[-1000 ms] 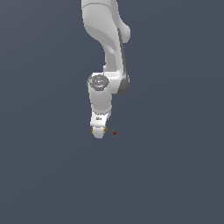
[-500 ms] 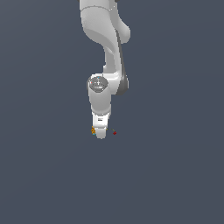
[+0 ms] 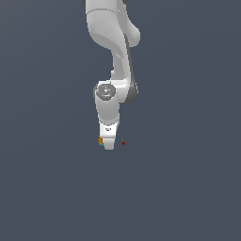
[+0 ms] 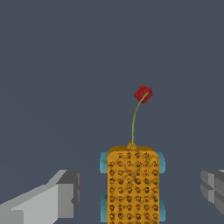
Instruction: Pick up the object and move it to a goal position.
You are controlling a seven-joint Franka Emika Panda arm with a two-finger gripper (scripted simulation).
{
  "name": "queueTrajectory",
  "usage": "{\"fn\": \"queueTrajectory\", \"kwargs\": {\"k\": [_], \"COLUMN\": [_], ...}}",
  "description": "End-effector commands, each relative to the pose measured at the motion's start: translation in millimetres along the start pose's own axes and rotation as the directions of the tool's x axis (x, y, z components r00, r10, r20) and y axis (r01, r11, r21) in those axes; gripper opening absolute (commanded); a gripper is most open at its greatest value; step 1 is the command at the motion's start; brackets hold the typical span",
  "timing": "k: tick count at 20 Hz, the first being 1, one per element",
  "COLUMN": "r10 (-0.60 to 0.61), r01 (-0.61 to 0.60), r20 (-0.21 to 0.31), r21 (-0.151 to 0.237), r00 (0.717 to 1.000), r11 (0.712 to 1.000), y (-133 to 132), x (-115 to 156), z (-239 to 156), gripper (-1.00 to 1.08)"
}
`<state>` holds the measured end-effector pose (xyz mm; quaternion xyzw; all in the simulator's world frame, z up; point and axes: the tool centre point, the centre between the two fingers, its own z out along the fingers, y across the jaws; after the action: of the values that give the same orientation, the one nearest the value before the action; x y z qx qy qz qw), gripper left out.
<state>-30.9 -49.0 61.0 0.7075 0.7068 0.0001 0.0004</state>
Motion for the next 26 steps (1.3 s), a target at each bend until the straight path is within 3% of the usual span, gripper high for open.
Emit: {"fn": "queueTrajectory", "kwargs": {"k": [1,13,14,26], "r10": [-0.001,-0.005,-0.005,-0.005], "r01": [0.001,0.005,0.005,0.005], "r20": [0.000,0.000,0.000,0.000], "r21": [0.001,0.001,0.001,-0.001], "r00": [1.000,1.000,1.000,1.000], "r11": [1.000,1.000,1.000,1.000], "y": [-1,-1,-1,1], "x": [0,0,0,-1], "z": [7,46,46,44], "gripper": [1.00,1.00,-1.00,-1.00]}}
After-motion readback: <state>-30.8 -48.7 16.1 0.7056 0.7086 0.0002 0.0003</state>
